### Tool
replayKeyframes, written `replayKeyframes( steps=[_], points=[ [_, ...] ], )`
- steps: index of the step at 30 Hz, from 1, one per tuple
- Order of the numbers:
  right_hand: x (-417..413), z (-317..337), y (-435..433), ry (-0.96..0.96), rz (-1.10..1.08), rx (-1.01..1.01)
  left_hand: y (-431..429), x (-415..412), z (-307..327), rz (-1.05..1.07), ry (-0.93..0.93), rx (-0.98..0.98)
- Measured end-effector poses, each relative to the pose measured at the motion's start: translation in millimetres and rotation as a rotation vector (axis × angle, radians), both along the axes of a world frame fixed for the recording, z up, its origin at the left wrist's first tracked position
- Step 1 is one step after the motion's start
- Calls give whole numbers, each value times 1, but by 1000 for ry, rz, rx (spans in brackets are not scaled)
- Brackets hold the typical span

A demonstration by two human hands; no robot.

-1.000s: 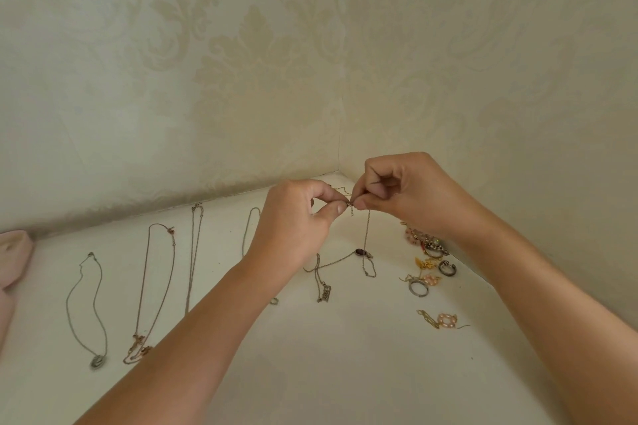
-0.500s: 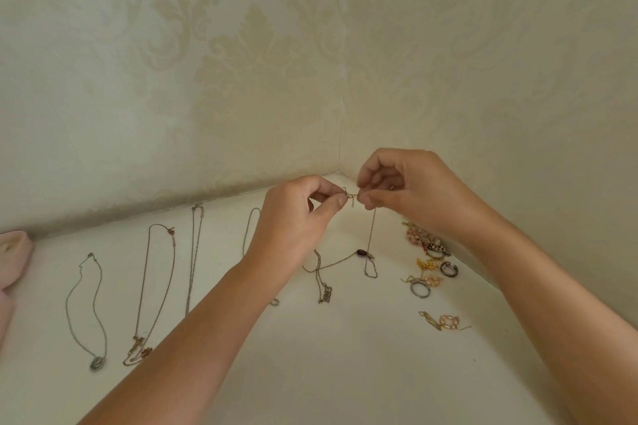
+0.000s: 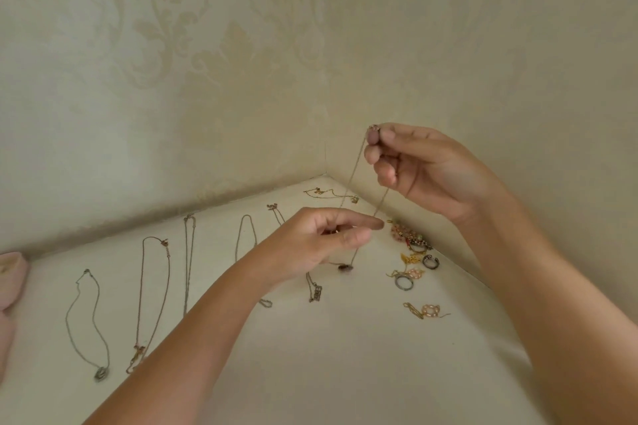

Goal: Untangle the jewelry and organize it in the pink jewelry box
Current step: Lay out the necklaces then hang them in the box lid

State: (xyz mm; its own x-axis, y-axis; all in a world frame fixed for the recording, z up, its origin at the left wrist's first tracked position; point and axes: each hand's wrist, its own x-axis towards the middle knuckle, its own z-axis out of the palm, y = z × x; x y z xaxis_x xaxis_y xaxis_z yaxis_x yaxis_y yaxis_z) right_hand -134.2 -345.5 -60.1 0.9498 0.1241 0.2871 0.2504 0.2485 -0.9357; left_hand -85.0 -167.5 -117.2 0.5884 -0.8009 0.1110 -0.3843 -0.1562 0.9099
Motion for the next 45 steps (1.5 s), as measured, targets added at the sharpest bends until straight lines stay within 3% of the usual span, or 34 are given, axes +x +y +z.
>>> replayKeyframes(
  steps=[6,10,14,17,20,23,25,29,33,39,45],
  points=[
    [-27,18,2,12,31,57,6,-5,8,-228,198,-72],
    [-40,29,4,76,59,-48,10,-6,7,-337,304,-65],
    [-37,27,3,178,12,-112,5,-6,0,-308,333,19],
    [-17,19,-1,254,-32,-157,2,1,-8,-171,348,15],
    [17,5,-3,335,-151,-400,0,15,-19,126,237,6],
    [57,-19,0,409,-294,-707,4,31,-34,469,-213,171],
    [83,-37,1,396,-361,-892,8,39,-42,558,-329,222],
    [117,-62,-7,252,-513,-1394,15,56,-51,554,-412,350],
    [120,-82,-12,202,-451,-1689,17,67,-60,485,-417,428],
    [84,-89,-14,235,-288,-1909,13,69,-65,479,-432,444],
    [47,-58,-9,364,-65,-1948,14,66,-63,458,-432,452]
  ],
)
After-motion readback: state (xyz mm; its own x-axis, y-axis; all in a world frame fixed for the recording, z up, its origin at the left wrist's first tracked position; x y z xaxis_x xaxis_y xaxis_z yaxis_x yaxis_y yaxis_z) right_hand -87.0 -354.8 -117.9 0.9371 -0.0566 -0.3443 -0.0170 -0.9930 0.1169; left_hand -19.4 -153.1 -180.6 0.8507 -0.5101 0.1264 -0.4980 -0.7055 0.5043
